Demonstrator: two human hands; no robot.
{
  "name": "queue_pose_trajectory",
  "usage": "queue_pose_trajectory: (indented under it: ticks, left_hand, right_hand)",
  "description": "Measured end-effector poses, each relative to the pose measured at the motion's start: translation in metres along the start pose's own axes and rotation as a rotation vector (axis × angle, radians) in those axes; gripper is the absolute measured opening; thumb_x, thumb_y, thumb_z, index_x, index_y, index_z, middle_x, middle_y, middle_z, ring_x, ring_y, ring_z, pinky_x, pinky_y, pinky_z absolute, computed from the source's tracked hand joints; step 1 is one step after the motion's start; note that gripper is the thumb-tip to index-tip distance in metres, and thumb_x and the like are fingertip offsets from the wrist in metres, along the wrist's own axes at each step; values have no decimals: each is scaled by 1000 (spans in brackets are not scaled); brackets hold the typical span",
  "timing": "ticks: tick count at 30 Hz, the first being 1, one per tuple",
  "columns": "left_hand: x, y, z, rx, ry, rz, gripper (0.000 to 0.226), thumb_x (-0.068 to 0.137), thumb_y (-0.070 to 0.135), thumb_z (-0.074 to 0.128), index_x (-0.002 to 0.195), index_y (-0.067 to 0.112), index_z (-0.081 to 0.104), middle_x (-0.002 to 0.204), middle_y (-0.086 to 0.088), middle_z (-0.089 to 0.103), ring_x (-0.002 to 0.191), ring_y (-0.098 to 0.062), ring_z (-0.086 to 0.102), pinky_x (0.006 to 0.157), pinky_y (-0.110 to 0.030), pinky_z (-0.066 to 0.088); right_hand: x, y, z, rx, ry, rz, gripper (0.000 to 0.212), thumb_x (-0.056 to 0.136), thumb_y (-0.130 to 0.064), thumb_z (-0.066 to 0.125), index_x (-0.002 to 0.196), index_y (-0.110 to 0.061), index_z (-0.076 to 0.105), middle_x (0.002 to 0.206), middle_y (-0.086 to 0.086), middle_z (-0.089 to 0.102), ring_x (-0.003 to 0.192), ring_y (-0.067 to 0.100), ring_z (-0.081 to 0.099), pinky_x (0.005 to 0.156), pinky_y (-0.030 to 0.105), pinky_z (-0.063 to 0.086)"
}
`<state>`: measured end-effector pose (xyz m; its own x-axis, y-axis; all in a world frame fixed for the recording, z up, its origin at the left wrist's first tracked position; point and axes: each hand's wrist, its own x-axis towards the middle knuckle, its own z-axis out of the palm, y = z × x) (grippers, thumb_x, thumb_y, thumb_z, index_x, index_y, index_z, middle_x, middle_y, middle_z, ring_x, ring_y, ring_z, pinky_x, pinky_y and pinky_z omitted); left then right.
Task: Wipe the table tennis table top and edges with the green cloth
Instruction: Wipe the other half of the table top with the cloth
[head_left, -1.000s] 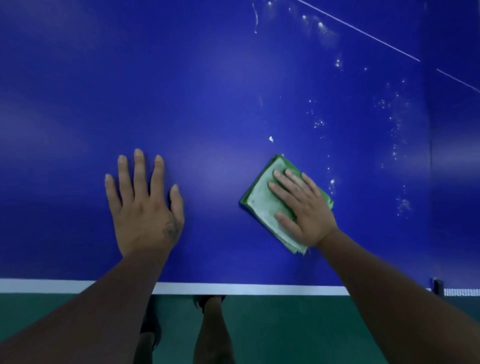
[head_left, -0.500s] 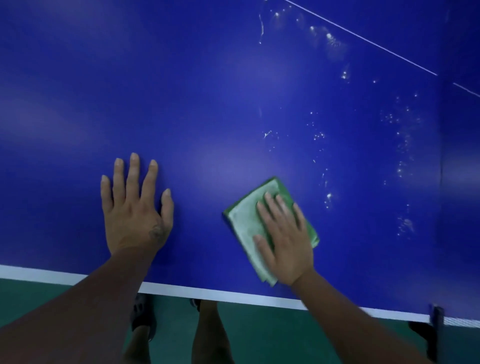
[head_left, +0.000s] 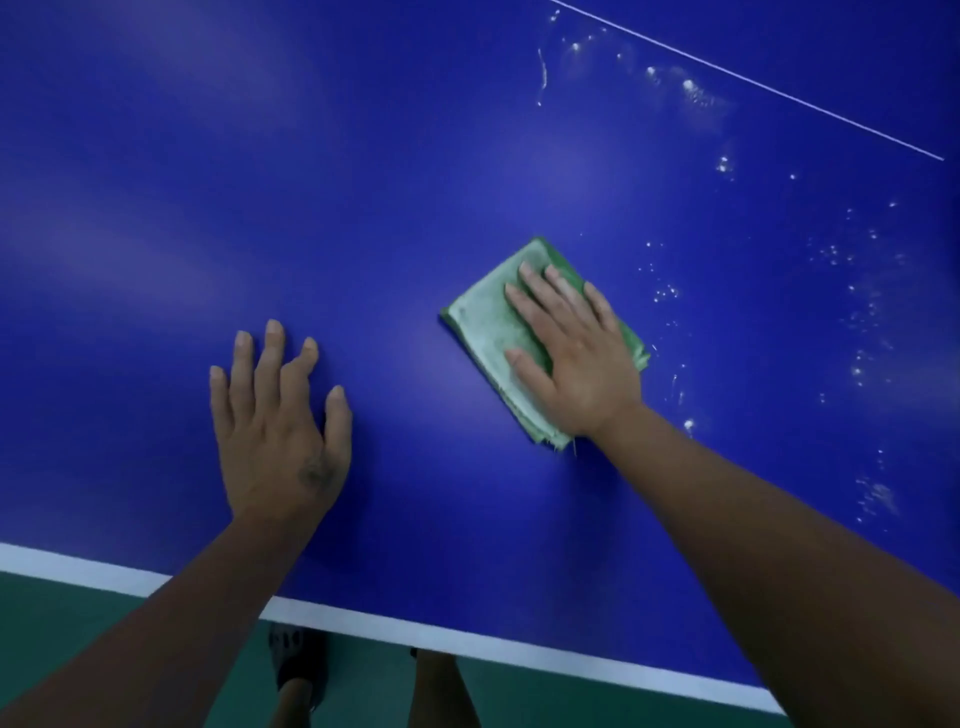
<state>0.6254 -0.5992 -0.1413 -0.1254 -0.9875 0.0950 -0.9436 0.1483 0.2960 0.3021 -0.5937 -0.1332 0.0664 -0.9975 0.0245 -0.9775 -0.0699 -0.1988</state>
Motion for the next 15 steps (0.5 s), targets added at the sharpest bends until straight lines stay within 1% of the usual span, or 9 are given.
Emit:
queue_pose_trajectory:
  ticks: [3, 5, 8, 10, 13, 15]
  left_hand:
    - [44, 35, 11, -28, 9, -51, 59, 110, 44, 44, 159, 11, 47, 176, -12, 29, 167, -35, 14, 135, -57, 7]
    - [87, 57, 21, 0, -16, -51, 62, 112, 48, 39, 165, 16, 39, 179, -10, 21, 168, -34, 9, 135, -58, 5]
    - [135, 76, 36, 64, -37, -80, 68, 110, 56, 28, 171, 25, 28, 182, -6, 12, 168, -33, 3, 134, -60, 2]
    - [147, 80, 43, 83, -23, -99, 69, 108, 57, 28, 171, 26, 28, 181, -6, 13, 168, -33, 6, 134, -59, 3]
    - [145, 81, 43, 91, 23, -103, 66, 108, 53, 34, 169, 25, 34, 180, -6, 19, 167, -33, 11, 134, -59, 7]
    - [146, 81, 44, 104, 46, -92, 64, 109, 50, 36, 168, 24, 37, 179, -8, 22, 167, -34, 14, 134, -59, 10]
  right_hand:
    - [38, 13, -5, -11, -21, 107, 68, 109, -57, 38, 171, -30, 31, 181, -10, 19, 168, 13, 12, 136, 48, 9]
    - [46, 10, -3, -18, -8, 183, 67, 110, -57, 36, 171, -30, 31, 181, -9, 18, 168, 13, 11, 136, 47, 7]
    - [28, -4, 5, -29, 43, 251, 67, 111, -54, 36, 171, -27, 30, 181, -6, 18, 168, 15, 13, 136, 49, 9]
    - [4, -17, 12, -43, 69, 252, 67, 112, -52, 36, 172, -24, 30, 181, -4, 19, 168, 17, 14, 135, 51, 13]
    - [-33, -36, 18, -22, 72, 170, 67, 111, -50, 44, 171, -22, 33, 181, -2, 20, 168, 19, 17, 133, 55, 20]
    - [-36, -37, 20, -8, 66, 136, 68, 109, -52, 48, 170, -23, 36, 181, -4, 20, 167, 19, 18, 133, 56, 21]
